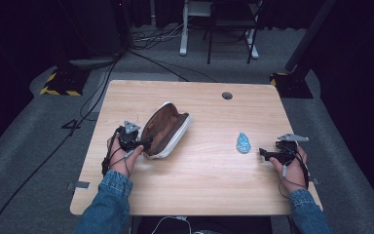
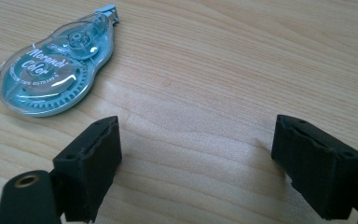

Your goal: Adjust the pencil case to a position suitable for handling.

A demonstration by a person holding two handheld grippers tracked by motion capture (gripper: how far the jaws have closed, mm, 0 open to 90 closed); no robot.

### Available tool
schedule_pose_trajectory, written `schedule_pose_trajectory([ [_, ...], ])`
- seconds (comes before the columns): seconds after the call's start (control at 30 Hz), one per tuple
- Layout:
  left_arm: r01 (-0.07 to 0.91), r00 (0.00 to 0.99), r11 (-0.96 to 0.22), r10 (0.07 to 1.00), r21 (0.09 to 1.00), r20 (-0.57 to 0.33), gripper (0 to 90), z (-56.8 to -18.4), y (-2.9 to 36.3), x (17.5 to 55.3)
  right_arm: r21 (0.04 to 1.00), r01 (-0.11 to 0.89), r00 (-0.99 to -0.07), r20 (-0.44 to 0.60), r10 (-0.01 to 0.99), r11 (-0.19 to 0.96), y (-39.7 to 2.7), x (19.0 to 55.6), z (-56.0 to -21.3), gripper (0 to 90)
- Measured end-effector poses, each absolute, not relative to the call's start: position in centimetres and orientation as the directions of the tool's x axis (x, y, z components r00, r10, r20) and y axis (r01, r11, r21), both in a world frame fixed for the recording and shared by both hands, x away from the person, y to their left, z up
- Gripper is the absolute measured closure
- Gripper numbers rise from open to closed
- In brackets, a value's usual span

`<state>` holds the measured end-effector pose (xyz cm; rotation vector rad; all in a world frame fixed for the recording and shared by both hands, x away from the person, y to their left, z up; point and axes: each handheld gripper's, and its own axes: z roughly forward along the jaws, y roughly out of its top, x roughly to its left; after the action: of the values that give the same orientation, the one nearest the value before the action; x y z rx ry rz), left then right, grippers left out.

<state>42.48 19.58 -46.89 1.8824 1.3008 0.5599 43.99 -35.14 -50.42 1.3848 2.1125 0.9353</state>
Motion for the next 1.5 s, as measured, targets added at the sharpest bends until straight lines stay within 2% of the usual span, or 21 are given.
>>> schedule_pose_trajectory([
  [0.1, 0.603, 0.369, -0.161, 0.925, 0.781, -0.094, 56.8, -47.0, 19.7, 42.6, 0.740, 0.616, -0.399, 0.000, 0.917, 0.268, -35.1, 44.0, -50.4, 16.1],
  [0.13, 0.612, 0.369, -0.154, 0.923, 0.775, -0.108, 56.8, -47.1, 19.7, 42.7, 0.741, 0.616, -0.399, 0.000, 0.917, 0.268, -35.1, 44.0, -50.4, 16.1],
  [0.2, 0.631, 0.378, -0.153, 0.917, 0.761, -0.129, 77.0, -47.2, 19.7, 42.8, 0.740, 0.616, -0.399, -0.001, 0.917, 0.268, -35.1, 44.0, -50.4, 16.1],
  [0.3, 0.653, 0.387, -0.148, 0.908, 0.743, -0.159, 84.0, -46.9, 19.7, 42.6, 0.740, 0.615, -0.402, -0.002, 0.916, 0.271, -35.2, 43.9, -50.4, 16.1],
  [1.0, 0.629, 0.435, -0.130, 0.876, 0.766, -0.208, 84.6, -44.8, 20.2, 40.7, 0.740, 0.616, -0.401, 0.000, 0.916, 0.270, -35.1, 43.8, -50.4, 16.1],
  [1.5, 0.616, 0.555, -0.229, 0.805, 0.754, -0.209, 84.6, -42.2, 18.3, 38.7, 0.740, 0.616, -0.402, 0.000, 0.916, 0.270, -35.1, 43.8, -50.4, 16.1],
])
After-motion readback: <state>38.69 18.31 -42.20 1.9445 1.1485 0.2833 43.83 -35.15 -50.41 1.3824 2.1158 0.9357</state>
